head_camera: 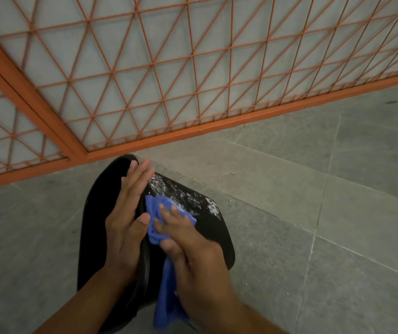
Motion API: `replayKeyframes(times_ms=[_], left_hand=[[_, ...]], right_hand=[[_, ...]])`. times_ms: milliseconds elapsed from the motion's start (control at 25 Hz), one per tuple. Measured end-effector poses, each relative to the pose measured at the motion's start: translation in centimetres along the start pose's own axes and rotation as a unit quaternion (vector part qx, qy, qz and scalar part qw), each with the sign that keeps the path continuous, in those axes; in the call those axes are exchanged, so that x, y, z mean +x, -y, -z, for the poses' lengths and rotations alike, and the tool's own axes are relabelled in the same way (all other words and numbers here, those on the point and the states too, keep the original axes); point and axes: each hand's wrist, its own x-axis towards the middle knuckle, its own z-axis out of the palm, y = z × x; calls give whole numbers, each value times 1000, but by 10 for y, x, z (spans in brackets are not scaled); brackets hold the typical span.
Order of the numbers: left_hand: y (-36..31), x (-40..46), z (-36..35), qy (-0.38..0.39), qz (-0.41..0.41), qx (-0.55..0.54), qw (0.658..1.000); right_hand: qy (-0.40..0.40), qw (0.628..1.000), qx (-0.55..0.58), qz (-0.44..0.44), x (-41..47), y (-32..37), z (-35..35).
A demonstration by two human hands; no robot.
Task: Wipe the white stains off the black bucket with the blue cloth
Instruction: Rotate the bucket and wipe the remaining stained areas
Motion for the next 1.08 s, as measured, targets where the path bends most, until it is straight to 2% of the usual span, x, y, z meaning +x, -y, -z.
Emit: replayKeyframes(times_ms=[80,200,320,440,600,720,880,1080], left_hand=[[2,1,1,2,11,-8,1000],[-1,0,-1,7,21,-2,1000],[-3,-1,-7,17,5,-8,1000],[1,1,-2,3,31,-26,999],[2,2,2,7,35,-11,999],[-1,1,-2,19,21,-15,999],[2,3,1,11,54,-46,997],[-4,5,-8,23,47,-31,998]], right_hand=[[6,1000,-7,-9,28,-16,4],[-10,995,-22,-96,39,-35,12],[-19,998,4,-55,18,-17,8],[37,999,13,-10,32,-10,3],[35,996,-35,-68,54,-24,7],[23,998,-25,-43,30,-13,5],[59,997,-40,-22,45,-11,0],[-14,994,-35,-106,54,-11,7]])
